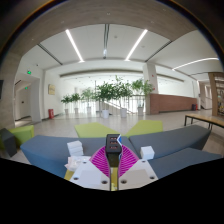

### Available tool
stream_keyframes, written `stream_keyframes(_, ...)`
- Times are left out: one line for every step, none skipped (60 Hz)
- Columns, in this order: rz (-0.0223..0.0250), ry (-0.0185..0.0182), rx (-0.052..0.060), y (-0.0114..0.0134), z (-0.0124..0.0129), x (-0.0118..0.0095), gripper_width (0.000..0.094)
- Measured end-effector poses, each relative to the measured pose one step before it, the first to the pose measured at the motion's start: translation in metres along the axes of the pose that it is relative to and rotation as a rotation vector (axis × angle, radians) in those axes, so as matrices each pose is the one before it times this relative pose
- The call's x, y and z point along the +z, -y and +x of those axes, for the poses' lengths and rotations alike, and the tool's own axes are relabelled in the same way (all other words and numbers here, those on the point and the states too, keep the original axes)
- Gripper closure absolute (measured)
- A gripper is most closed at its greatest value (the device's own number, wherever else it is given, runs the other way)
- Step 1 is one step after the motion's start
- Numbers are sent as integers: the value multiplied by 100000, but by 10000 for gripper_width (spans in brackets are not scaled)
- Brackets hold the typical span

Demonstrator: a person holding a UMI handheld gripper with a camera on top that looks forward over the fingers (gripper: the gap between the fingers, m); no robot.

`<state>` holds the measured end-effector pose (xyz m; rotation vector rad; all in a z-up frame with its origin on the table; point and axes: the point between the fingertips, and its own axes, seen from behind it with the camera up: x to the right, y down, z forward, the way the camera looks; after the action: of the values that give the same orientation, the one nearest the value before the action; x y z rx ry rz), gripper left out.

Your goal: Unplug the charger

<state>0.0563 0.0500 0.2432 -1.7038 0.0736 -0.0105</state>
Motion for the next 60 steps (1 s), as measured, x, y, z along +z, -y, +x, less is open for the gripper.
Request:
stream_keyframes(-730, -818, -1003, -200, 518, -24, 867)
stream_keyframes(-1073, -681, -743, -391, 459, 32, 866)
stream_keyframes(-1550, -484, -569, -595, 403, 141, 866)
stream_keyframes(-2217, -252, -532, -710, 203, 50, 866)
stream_keyframes(-2738, -10, -155, -568, 859, 526, 866)
stream_keyframes(-3011, -231, -326, -1050, 403, 362, 867)
stream_keyframes(-3238, -465, -259, -1167, 495, 309, 866)
stream_keyframes(-3469, -572, -267, -1332, 522, 335, 867)
stream_keyframes(-3937, -774, -506, -1768, 38, 166, 867)
stream_keyframes(-3872, -604, -310, -1490, 501, 438, 866)
stream_keyframes(-4190, -587, -386, -1593, 431, 520, 866)
stream_keyframes(-4537, -493, -515, -1679, 379, 579, 866)
stream_keyframes(-4380, -321, -387, -2139, -89, 996, 866)
stream_keyframes(-4052, 202, -40, -1054, 623, 228, 865)
stream_keyframes(-3865, 103, -8, -1260, 234, 587, 865)
stream_keyframes(-3868, -114, 107, -1392, -73, 886, 865)
stream_keyframes(-3109, 96, 643, -1034, 178, 442, 865)
stream_keyframes(-2959, 179, 811, -956, 128, 523, 865)
stream_keyframes(-3114, 101, 594, -947, 153, 514, 864)
stream_keyframes(-2840, 16, 393, -852, 151, 458, 865)
stream_keyframes(-2210, 87, 291, -652, 105, 465, 864)
stream_keyframes(-1693, 189, 206, -551, 63, 424, 864)
stream_keyframes(-1280, 394, 39, -365, -216, 1031, 855)
stream_keyframes(964, 642, 275, -32, 115, -220, 851)
stream_keyframes(806, 305, 12, 164, -4, -43, 846)
stream_keyframes(204, 105, -139, 113, 11, -53, 845)
stream_keyframes(-161, 129, -304, 77, -5, -40, 840)
stream_keyframes(-485, 146, -338, -15, -3, -16, 819)
stream_keyframes(-437, 95, -253, -16, -29, 41, 811)
stream_keyframes(-812, 248, -418, -106, -29, 102, 793)
stream_keyframes(-782, 257, -340, -99, -17, 103, 783)
stream_keyframes(-433, 374, -343, 12, -51, 54, 772)
stream_keyframes(-130, 371, -275, 300, -45, 5, 762)
stream_keyframes(-154, 377, -177, -69, -31, 86, 752)
stream_keyframes(121, 403, 22, 19, -59, 42, 742)
stream_keyframes(385, 491, 62, 67, -30, 12, 722)
stream_keyframes(188, 450, 101, 21, -16, -19, 673)
stream_keyframes(-34, 49, 255, -19, 100, -11, 536)
stream_keyframes(-139, -200, 388, -74, 147, -52, 442)
stream_keyframes(-48, -45, 460, -49, 96, -65, 351)
stream_keyframes(50, 392, 158, -38, -57, -81, 236)
stream_keyframes(248, 788, -74, 5, -109, -115, 120)
stream_keyframes(446, 599, 88, 17, -86, -171, 60)
stream_keyframes(374, 362, 112, -79, 73, -335, 91)
stream_keyframes(193, 508, 95, -8, -80, -326, 116)
stream_keyframes(169, 415, 22, -36, -92, -234, 129)
stream_keyframes(177, -6, -118, -44, 5, -303, 122)
stream_keyframes(156, -106, -177, -68, 0, -334, 111)
stream_keyframes(160, -309, -163, -76, 47, -379, 98)
stream_keyframes(214, -549, -185, -47, 101, -456, 87)
stream_keyframes(399, -598, -227, -9, 94, -514, 85)
stream_keyframes(554, 70, -283, -33, 75, -951, 86)
stream_keyframes(591, -56, -215, 102, -187, -511, 90)
stream_keyframes(765, 353, -253, 73, -156, -652, 96)
stream_keyframes(798, 556, -213, 72, -202, -715, 101)
stream_keyframes(761, 503, -168, 41, -188, -764, 101)
stream_keyframes(718, 597, -185, 35, -235, -772, 101)
stream_keyframes(644, 553, -134, -18, -225, -830, 102)
stream_keyframes(798, 481, -190, -55, -168, -963, 103)
stream_keyframes(732, 310, -295, -7, -233, -892, 100)
